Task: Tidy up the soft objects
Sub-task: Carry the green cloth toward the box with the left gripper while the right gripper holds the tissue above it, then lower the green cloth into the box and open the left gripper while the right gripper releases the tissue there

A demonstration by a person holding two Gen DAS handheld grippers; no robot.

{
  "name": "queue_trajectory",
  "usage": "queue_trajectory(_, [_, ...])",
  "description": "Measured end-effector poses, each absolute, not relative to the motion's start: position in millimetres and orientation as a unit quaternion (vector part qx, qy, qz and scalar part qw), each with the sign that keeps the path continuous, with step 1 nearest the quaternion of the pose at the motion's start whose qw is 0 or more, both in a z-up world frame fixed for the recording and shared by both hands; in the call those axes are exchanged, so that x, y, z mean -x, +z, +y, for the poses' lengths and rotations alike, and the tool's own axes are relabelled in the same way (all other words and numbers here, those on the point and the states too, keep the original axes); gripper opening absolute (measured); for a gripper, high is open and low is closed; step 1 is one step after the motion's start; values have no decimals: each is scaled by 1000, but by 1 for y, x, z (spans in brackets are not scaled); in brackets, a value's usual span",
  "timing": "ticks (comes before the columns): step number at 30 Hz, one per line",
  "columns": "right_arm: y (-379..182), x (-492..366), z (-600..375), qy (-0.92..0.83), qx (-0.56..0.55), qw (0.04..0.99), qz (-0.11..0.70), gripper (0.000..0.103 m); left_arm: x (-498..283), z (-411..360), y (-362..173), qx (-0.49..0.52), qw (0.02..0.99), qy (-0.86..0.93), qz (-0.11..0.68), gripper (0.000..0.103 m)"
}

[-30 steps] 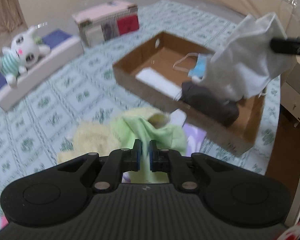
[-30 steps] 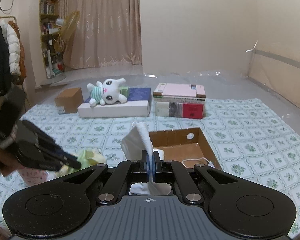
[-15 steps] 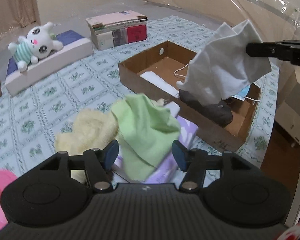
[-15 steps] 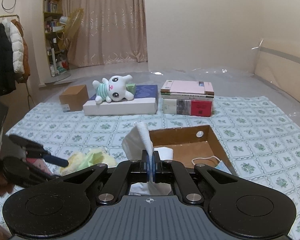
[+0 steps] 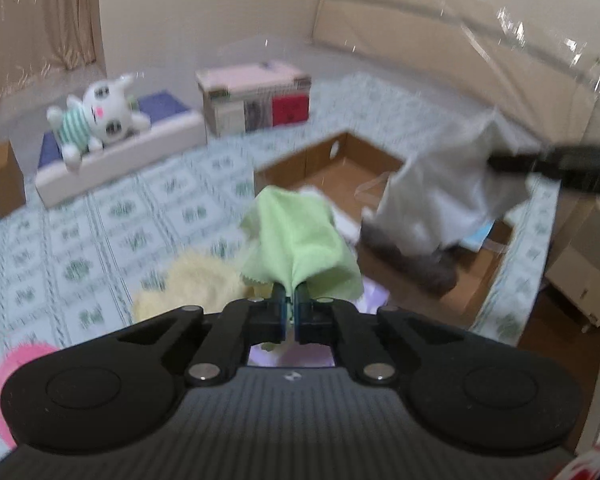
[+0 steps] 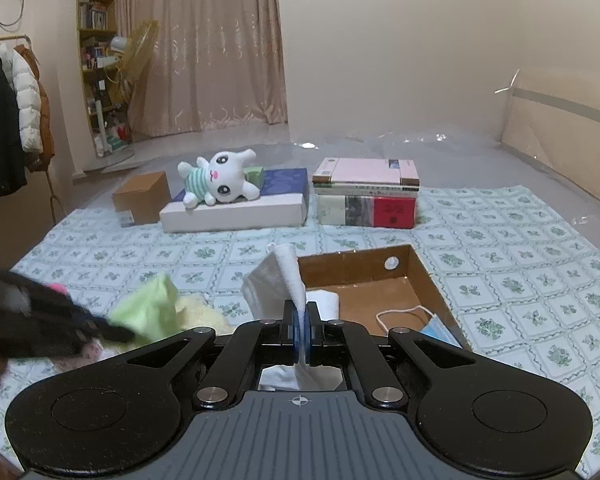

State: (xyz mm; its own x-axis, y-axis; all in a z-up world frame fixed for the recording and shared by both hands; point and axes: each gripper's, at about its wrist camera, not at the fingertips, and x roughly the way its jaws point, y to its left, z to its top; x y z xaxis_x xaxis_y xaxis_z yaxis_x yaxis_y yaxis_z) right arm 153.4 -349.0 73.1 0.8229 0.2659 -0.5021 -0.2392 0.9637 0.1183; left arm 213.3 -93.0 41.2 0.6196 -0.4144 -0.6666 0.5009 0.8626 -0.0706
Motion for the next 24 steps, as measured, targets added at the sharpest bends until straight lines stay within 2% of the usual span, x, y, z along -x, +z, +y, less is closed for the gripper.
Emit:
queue_trajectory(6, [93, -141, -352, 130, -26, 960, 245, 3, -216, -100, 100, -56, 900, -281, 328, 2])
queue_trajectory(12, [110, -139, -373, 113, -34, 966, 229, 3, -226, -136, 125, -51, 897, -308, 312, 2])
queue_trajectory(18, [111, -156, -402, 94, -52, 967, 231, 3, -247, -186, 116, -51, 887, -328, 320, 2])
queue_trajectory(24, [84, -181, -429, 77, -82, 959, 259, 3, -273, -233, 76, -62, 876, -330, 347, 2])
